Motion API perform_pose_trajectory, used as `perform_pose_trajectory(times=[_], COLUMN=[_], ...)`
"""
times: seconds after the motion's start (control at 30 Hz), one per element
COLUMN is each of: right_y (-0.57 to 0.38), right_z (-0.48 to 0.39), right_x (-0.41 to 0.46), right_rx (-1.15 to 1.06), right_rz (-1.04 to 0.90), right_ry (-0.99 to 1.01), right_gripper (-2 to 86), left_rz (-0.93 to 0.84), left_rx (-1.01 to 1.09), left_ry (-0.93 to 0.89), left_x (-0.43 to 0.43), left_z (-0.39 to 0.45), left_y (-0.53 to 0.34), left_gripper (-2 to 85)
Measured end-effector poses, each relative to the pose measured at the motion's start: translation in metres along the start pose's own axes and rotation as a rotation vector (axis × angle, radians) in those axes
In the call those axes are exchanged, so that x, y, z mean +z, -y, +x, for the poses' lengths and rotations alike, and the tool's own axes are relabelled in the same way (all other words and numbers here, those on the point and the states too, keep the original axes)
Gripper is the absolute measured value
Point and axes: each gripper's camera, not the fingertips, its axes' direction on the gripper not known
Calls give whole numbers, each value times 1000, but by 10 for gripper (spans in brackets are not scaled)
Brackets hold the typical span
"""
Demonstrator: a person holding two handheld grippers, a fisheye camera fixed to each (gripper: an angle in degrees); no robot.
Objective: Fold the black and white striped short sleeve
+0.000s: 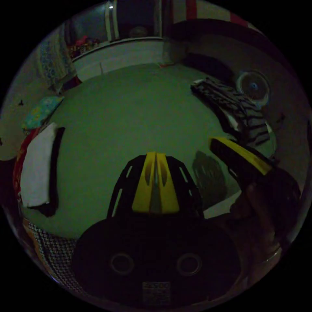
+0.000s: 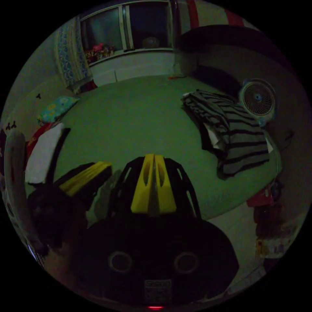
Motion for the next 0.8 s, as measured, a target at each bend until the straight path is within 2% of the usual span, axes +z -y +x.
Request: perform_pose_trajectory(times=[0.3, 0.47, 0.8], right_y=[-28, -38, -58], right_z=[44, 87, 218], right_x=[-29, -43, -77], right_rx=[-34, -2, 319], right_rz=[42, 42, 45], right_ry=[-90, -143, -90], right_gripper=[-11, -11, -11], left_rz=[63, 78, 43], left_rx=[-57, -15, 75], left_ry=[-5, -41, -105], left_x=[64, 96, 169], left_z=[85, 129, 226], left_y=[4, 11, 31], left_gripper=[2, 0, 2])
